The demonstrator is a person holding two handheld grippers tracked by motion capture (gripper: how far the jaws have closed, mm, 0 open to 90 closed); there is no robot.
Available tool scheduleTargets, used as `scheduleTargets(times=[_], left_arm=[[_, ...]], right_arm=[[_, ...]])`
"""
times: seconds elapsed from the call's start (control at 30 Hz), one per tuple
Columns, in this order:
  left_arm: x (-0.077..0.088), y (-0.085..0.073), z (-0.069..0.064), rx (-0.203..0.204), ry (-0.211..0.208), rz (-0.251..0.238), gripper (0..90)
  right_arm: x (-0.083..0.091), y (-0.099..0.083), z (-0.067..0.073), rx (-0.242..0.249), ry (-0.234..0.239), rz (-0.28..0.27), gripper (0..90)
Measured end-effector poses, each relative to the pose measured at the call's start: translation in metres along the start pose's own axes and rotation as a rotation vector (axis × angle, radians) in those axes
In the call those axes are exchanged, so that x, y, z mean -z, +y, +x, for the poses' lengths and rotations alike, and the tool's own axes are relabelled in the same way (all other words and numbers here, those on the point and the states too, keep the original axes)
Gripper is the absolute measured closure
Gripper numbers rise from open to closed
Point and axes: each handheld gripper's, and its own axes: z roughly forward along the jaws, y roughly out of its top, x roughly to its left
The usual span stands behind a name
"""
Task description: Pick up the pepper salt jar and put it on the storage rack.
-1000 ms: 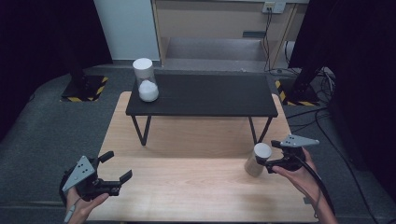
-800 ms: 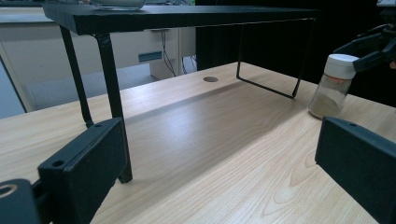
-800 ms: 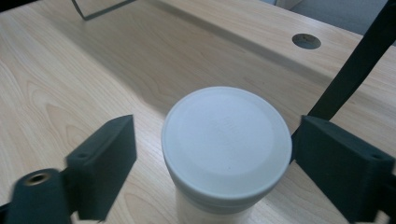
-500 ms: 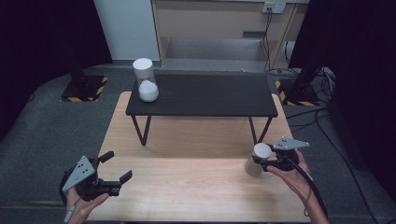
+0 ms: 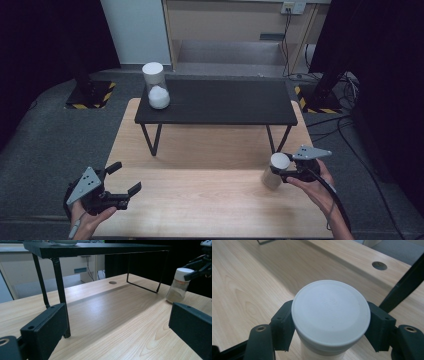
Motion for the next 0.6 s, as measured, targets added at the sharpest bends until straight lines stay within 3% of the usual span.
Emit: scheduleTargets(times=[0.3,0.6], left_arm=[[0.003,0.000,-0.003,-0.005,0.007,0.005,1.0],[0.007,-0.002,-0.005,-0.004,0.018,0.007,1.0]], right_arm=[[0.017,0.039,-0.001,0.094,0.090,-0.014,33.9],[0.020,0.091,-0.002,0.162,0.233,-0.022,33.9]])
